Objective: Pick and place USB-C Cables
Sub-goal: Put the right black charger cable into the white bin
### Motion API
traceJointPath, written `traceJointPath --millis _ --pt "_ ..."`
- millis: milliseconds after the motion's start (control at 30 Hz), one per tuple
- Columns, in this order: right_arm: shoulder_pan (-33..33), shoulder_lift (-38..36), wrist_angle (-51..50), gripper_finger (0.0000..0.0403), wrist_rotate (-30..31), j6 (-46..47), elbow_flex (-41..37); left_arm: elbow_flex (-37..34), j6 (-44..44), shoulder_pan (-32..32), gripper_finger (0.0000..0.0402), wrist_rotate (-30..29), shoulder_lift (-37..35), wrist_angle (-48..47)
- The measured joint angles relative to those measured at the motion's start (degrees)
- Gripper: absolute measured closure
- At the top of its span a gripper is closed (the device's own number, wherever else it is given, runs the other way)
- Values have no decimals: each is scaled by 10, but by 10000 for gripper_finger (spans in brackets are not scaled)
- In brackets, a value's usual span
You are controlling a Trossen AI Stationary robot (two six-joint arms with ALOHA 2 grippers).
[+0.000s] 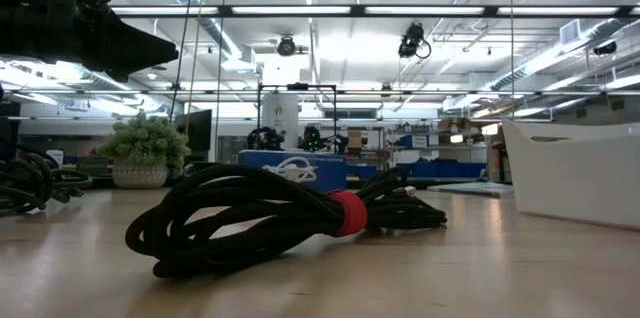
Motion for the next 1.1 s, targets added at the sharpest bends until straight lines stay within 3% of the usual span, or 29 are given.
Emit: traceJointPath --millis 533,700,933,1100 --pt "-10 35 129 286 -18 -49 -1 0 0 0 285 0 4 -1" --pt "-33 49 185 286 -2 -137 -1 0 0 0 285 0 4 -4" --pt "-67 51 267 286 47 -332 0 0 0 0 285 0 3 -1" --pt "-78 57 302 286 41 -442 0 0 0 0 285 0 4 -3"
